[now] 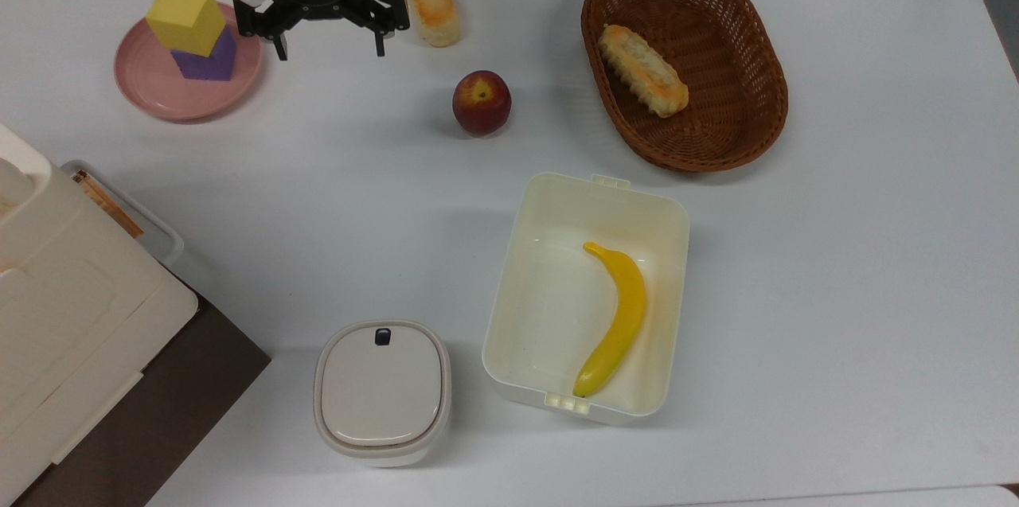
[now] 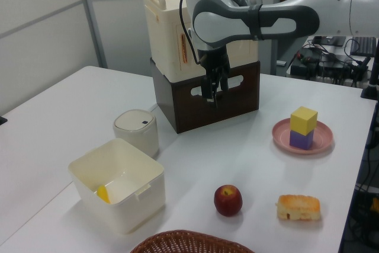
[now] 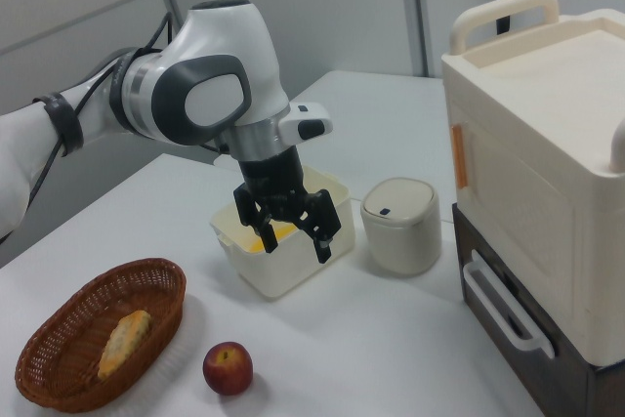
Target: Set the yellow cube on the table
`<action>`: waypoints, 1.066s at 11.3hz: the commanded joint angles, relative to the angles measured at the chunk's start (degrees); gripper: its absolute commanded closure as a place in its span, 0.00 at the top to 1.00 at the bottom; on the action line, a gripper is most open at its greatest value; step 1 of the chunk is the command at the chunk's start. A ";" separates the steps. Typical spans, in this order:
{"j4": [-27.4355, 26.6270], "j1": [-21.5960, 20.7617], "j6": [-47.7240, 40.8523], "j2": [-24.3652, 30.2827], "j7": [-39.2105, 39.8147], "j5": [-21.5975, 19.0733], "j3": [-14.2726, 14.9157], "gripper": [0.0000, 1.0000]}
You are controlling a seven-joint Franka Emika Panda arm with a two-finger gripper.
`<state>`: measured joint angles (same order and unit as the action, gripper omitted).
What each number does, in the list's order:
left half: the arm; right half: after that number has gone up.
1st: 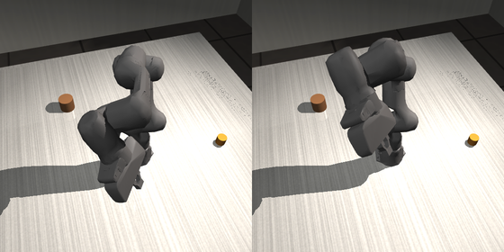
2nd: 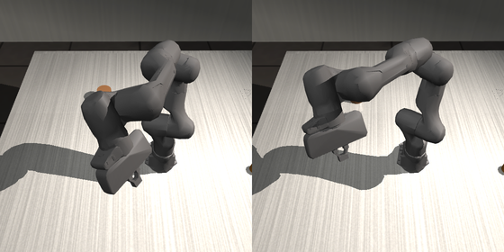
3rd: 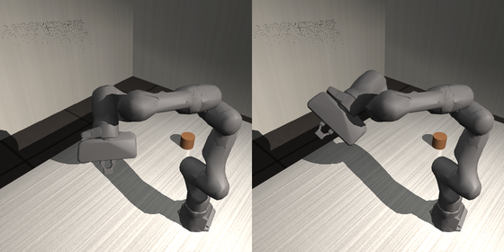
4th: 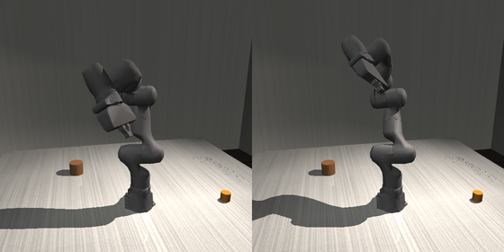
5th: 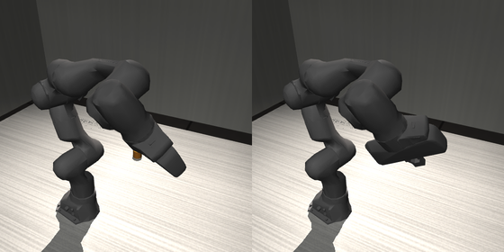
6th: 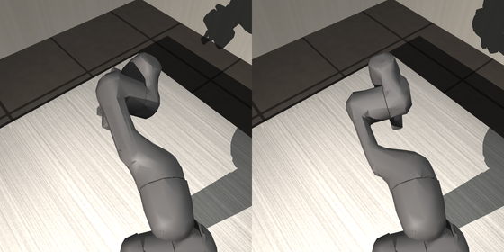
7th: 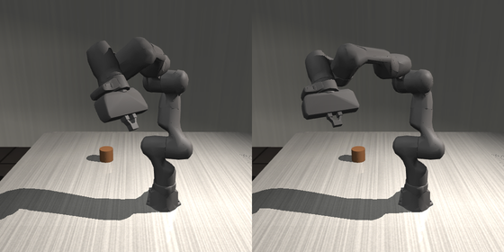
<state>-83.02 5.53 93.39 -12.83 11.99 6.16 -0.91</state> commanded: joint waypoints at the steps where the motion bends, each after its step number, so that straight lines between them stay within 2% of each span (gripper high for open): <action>1: -0.39 -0.61 0.57 0.53 -0.39 -0.45 0.21 1.00; 9: -0.39 -0.52 0.31 0.62 -1.08 -0.36 0.21 1.00; 12: -0.39 -0.35 -2.68 1.57 -0.39 -0.27 0.56 1.00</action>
<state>-83.02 5.45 92.90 -12.83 11.97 6.10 -0.99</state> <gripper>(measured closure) 0.000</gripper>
